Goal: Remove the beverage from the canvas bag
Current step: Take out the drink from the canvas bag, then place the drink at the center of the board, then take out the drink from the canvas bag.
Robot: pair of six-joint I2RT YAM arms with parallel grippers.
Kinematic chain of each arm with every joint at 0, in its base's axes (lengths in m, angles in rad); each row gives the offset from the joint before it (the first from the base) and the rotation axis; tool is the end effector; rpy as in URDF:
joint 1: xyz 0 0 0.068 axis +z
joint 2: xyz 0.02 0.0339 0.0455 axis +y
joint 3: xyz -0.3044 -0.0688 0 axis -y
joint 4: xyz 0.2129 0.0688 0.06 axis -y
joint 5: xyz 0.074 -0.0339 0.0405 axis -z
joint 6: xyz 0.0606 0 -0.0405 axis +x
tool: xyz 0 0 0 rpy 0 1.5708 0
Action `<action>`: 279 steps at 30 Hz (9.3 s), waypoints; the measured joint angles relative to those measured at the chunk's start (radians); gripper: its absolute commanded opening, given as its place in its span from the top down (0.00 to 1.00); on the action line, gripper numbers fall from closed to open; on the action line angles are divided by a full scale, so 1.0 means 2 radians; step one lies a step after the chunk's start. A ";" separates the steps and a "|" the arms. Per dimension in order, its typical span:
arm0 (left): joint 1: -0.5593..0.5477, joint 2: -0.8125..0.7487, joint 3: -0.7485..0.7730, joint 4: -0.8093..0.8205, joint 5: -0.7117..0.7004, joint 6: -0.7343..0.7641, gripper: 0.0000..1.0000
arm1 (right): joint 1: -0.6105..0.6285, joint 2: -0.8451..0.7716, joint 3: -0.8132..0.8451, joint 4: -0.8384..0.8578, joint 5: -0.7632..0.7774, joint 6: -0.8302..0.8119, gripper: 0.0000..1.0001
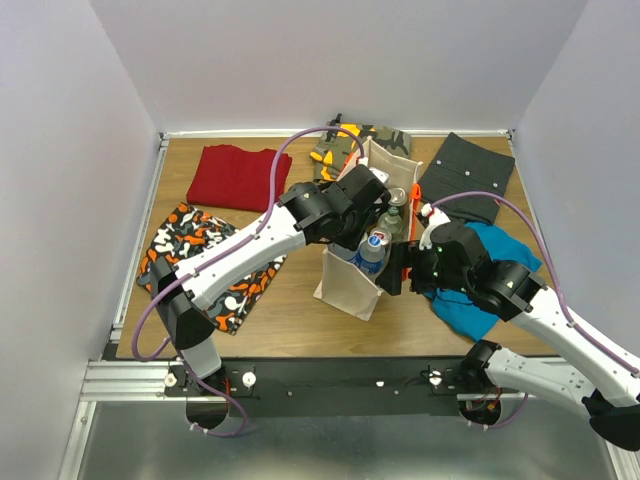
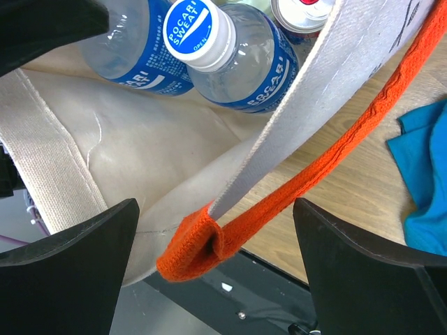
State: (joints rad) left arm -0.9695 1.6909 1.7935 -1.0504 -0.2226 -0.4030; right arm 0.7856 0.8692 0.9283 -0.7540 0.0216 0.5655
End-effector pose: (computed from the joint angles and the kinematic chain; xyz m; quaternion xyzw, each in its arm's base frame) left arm 0.2032 -0.2726 0.3891 0.2317 0.9178 -0.1112 0.3026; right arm 0.0970 0.0952 0.3323 -0.0949 0.9006 0.2575 0.3370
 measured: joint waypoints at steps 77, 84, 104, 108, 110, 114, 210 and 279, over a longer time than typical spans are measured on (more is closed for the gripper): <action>0.005 -0.037 0.187 -0.096 -0.014 0.036 1.00 | 0.000 0.007 0.011 -0.004 0.019 -0.011 0.00; 0.005 -0.060 0.188 -0.080 -0.031 0.042 1.00 | 0.000 0.010 0.018 -0.007 0.021 -0.014 0.00; 0.005 -0.130 0.149 0.024 -0.109 0.076 1.00 | 0.000 0.014 0.023 -0.009 0.021 -0.014 0.00; 0.005 -0.137 0.143 0.046 -0.128 0.090 1.00 | 0.000 0.014 0.023 -0.010 0.022 -0.014 0.00; 0.005 -0.139 0.143 0.052 -0.139 0.098 1.00 | 0.000 0.013 0.023 -0.013 0.022 -0.014 0.00; 0.006 -0.141 0.143 0.060 -0.161 0.114 1.00 | 0.000 0.013 0.023 -0.017 0.022 -0.014 0.00; 0.279 0.065 -0.098 0.414 0.021 0.115 1.00 | 0.000 0.010 0.105 -0.069 0.088 -0.008 0.00; 0.032 -0.141 -0.101 0.209 0.136 0.098 0.01 | 0.000 -0.043 0.042 -0.031 0.122 -0.016 0.00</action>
State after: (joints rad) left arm -0.9062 1.4082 1.5913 -0.6327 0.0498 -0.2070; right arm 0.7864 0.7837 1.0130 -0.8158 0.2665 0.5343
